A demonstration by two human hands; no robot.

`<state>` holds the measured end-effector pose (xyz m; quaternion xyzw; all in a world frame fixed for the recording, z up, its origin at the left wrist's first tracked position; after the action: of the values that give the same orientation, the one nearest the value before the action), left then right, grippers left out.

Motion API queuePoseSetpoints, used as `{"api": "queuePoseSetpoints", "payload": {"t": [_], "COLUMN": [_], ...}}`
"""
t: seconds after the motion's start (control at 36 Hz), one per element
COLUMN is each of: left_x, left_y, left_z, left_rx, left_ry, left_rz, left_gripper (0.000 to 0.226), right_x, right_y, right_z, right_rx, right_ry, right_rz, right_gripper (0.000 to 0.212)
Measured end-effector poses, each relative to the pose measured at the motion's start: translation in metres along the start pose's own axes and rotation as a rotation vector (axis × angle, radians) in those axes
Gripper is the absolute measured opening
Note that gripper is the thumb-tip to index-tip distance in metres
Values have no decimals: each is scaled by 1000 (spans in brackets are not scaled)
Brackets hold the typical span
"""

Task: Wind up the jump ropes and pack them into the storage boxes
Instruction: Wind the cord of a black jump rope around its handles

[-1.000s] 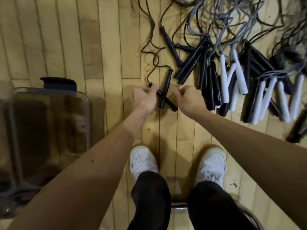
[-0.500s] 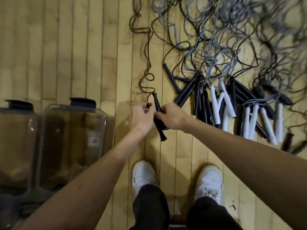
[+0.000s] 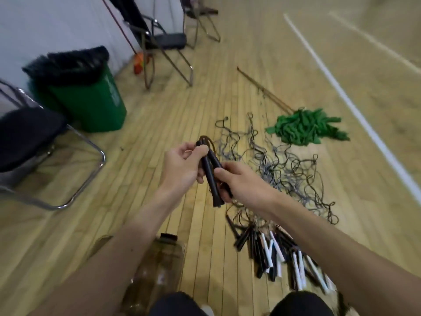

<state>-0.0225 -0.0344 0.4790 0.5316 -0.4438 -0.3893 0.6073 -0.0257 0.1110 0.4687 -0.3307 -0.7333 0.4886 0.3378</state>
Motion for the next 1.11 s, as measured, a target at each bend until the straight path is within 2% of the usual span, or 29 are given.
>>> {"api": "queuePoseSetpoints", "payload": {"t": [0.19, 0.31, 0.42, 0.5, 0.61, 0.72, 0.78, 0.86, 0.94, 1.0, 1.11], "left_x": [3, -1, -9, -16, -21, -15, -11, -13, -20, -22, -26], "left_y": [141, 173, 183, 182, 173, 159, 157, 159, 156, 155, 149], "left_z": [-66, -114, -167, -201, -235, -247, -248, -247, -245, -245, -244], "left_rx": [-216, -273, -280, -247, -234, -373, -491, -622, -557, -584, -590], "left_ry": [0, -32, -35, -66, -139, 26, 84, -50, -250, -255, -247], "left_rz": [-157, -172, -202, -241, -198, 39, 158, 303, 136, 68, 38], "left_gripper": [24, 22, 20, 17, 14, 20, 31, 40, 30, 25, 29], "right_x": [9, 13, 7, 4, 1, -4, -5, -10, -16, -19, -23], "right_y": [-103, -124, -117, -103, -82, -62, -59, -57, -58, -57, -54], "right_z": [-103, -159, -206, -235, -269, -292, -300, -309, -313, -315, -316], "right_rx": [177, 253, 310, 323, 286, 210, 195, 133, 93, 70, 13], "right_ry": [111, 179, 215, 147, 9, -120, -160, -243, -306, -338, -405], "right_rz": [-12, 13, -128, -162, 31, 224, 267, 387, 484, 497, 535], "right_gripper": [31, 40, 44, 27, 20, 36, 33, 28, 34, 37, 39]}}
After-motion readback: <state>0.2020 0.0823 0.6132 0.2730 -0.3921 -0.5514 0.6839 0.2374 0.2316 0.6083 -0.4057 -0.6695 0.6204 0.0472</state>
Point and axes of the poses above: each hand's wrist, its own z-axis towards the middle knuckle, its own x-axis out of the back of the hand, y = z × x, the point moved 3 cm from there along z, towards the middle knuckle, and after that the axes turned 3 degrees about -x, right-handed, at the moved point
